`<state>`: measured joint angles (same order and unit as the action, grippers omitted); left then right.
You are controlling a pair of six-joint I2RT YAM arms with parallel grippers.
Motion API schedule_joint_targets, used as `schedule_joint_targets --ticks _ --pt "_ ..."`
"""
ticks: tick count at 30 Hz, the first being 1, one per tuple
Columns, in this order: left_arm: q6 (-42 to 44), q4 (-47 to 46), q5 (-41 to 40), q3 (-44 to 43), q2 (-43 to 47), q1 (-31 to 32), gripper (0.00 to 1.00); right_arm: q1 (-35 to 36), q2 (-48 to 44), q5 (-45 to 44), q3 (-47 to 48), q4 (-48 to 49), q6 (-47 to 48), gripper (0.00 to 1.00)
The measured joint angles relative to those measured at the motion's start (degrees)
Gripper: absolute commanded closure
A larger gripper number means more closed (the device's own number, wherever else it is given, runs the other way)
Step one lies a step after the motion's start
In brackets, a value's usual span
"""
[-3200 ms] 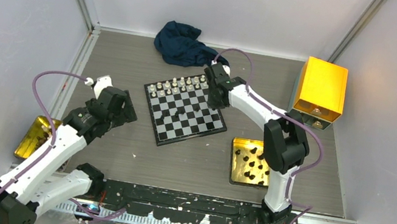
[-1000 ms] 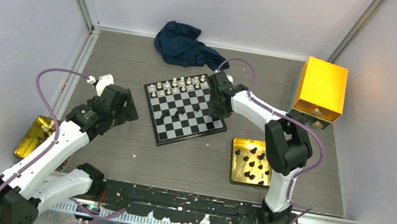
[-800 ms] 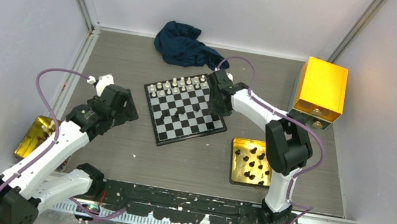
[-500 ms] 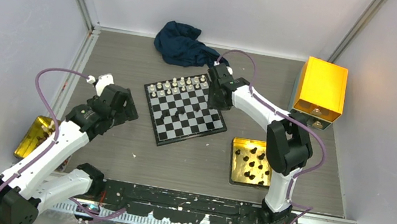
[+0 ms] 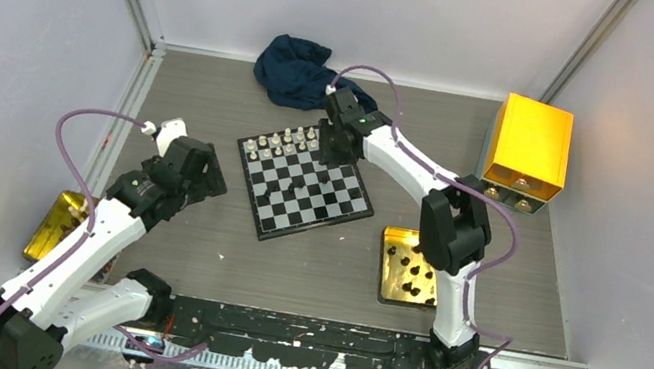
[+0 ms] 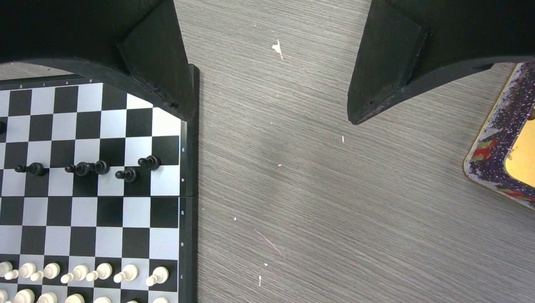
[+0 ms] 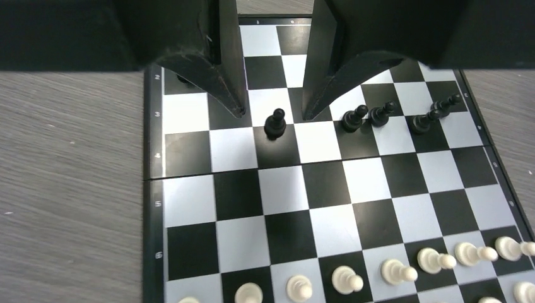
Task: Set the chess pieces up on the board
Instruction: Pick up the chess piece from the chessboard.
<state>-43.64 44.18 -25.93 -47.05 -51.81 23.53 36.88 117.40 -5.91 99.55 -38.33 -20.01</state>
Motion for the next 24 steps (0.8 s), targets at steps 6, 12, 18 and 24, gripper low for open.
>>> schedule_joint_targets --ticks 6,12,18,24 --pt "0.5 0.0 -0.07 -0.02 0.0 -0.02 0.09 0.9 3.93 1.27 1.07 -1.64 0.26 0.56" --pt "0.61 0.0 -0.15 -0.02 0.0 -0.02 0.09 0.94 5.03 1.81 1.07 -2.62 0.24 0.56" --pt "0.63 -0.02 -0.24 -0.02 -0.02 0.0 0.09 0.94 5.51 2.01 1.07 -2.69 0.24 0.6" --pt "0.66 -0.02 -0.44 -0.02 0.0 -0.02 0.09 0.94 6.75 2.25 1.07 -2.67 0.24 0.65"
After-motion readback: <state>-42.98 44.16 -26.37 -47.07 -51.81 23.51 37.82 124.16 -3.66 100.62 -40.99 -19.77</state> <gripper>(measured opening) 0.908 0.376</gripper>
